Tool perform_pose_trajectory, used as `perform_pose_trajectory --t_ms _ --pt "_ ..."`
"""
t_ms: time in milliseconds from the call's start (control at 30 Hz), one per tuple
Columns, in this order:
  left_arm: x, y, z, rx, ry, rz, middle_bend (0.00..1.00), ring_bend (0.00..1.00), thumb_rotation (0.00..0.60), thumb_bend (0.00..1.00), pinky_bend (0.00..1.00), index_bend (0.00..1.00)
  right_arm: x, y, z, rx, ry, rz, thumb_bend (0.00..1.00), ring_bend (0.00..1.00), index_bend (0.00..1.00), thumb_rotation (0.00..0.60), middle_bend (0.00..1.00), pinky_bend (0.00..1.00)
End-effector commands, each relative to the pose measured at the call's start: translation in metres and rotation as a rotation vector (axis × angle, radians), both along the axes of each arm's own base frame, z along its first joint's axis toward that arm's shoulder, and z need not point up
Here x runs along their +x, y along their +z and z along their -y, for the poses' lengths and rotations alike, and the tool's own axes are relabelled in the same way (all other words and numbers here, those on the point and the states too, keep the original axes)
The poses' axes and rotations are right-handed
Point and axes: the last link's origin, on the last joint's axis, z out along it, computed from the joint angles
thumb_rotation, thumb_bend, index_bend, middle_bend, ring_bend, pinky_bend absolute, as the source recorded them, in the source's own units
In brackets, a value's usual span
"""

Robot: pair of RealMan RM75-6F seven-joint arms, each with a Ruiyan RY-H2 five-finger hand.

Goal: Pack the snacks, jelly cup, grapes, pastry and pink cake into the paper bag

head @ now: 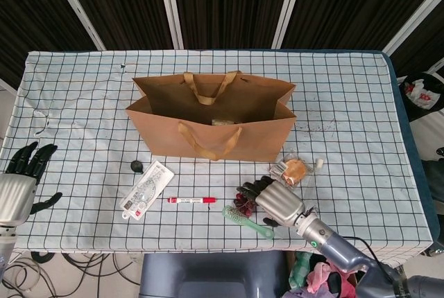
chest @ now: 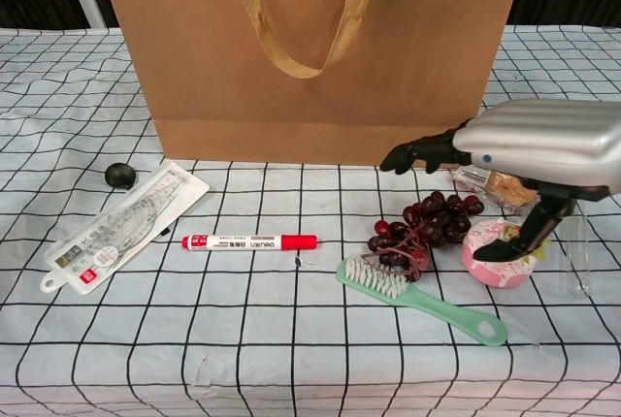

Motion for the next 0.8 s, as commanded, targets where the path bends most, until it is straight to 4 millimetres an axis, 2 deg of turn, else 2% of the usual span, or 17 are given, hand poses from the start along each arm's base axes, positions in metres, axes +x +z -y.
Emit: perform_pose_trajectory --t_ms 33,233,467,800 --pt "0.001 0.0 0.0 -0.002 -0.002 -0.002 0.11 0.0 0.6 0.09 0.1 0.07 0.008 -0.016 0.009 -0.011 0.023 -0.026 0.18 0.18 0.12 0.6 0.13 0.2" --pt "0.002 -0.004 0.0 -0.013 -0.007 -0.009 0.11 0.0 0.6 0.09 0.1 0.07 0.008 -0.032 0.015 -0.015 0.018 -0.07 0.18 0.18 0.12 0.6 0.13 0.2" --pt "0.001 -0.006 -0.001 -0.017 0.002 -0.018 0.11 0.0 0.6 0.09 0.09 0.07 0.007 -0.041 0.021 -0.018 0.004 -0.092 0.18 0.22 0.12 0.6 0.15 0.2" --pt "0.002 -0.006 -0.001 -0.011 0.006 -0.015 0.11 0.01 0.6 0.09 0.09 0.08 0.003 -0.051 0.024 -0.028 0.002 -0.126 0.18 0.27 0.19 0.6 0.22 0.2"
